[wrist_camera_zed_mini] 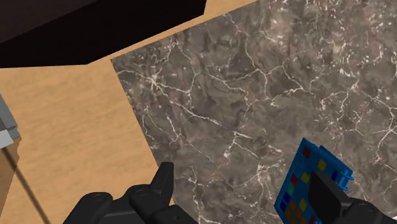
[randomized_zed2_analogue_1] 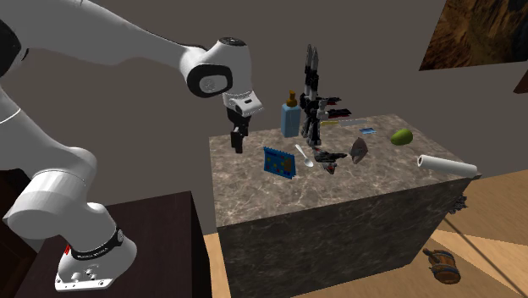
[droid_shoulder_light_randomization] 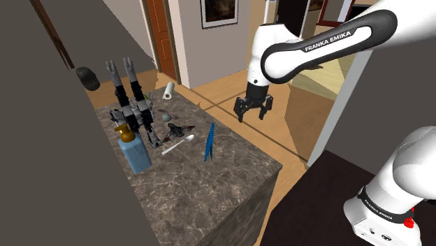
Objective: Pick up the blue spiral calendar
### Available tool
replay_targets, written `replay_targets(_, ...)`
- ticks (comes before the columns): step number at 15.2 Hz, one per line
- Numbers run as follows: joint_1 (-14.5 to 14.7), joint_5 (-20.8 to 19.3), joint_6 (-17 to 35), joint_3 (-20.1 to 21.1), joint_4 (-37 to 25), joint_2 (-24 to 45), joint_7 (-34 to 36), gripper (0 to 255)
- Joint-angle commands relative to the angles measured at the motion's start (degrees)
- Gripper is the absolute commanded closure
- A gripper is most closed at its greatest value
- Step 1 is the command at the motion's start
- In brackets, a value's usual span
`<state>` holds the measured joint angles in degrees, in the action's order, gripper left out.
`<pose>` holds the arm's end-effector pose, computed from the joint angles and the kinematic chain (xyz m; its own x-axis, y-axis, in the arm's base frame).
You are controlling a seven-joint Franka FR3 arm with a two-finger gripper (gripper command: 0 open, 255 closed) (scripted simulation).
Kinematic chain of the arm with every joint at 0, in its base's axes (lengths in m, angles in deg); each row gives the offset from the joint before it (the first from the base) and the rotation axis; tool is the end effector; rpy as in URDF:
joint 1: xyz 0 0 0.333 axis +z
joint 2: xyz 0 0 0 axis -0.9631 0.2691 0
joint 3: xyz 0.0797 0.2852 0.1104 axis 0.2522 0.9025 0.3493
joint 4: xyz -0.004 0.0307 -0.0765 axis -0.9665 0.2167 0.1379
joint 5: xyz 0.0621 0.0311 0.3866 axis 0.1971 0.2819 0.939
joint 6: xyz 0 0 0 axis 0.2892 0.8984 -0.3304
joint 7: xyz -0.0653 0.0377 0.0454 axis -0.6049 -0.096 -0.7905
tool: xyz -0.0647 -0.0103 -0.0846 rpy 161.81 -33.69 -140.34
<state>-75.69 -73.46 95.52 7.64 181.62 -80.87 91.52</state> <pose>0.4702 0.1344 0.4363 0.9143 -0.4050 -0.0050 -0.4036 -0.9099 -0.0958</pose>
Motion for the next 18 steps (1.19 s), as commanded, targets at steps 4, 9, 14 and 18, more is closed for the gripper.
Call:
replay_targets(4, 0.0, -3.1, 5.0, 2.1, -7.9, 12.3, 9.6, 0)
replay_targets(9, 1.6, -7.1, 8.0, 2.0, -16.8, 23.8, 18.6, 0)
replay_targets(14, 4.3, -10.2, 9.0, 0.2, -27.8, 35.2, 26.2, 0)
replay_targets(18, 4.8, -10.7, 10.8, -0.3, -28.4, 37.6, 26.9, 0)
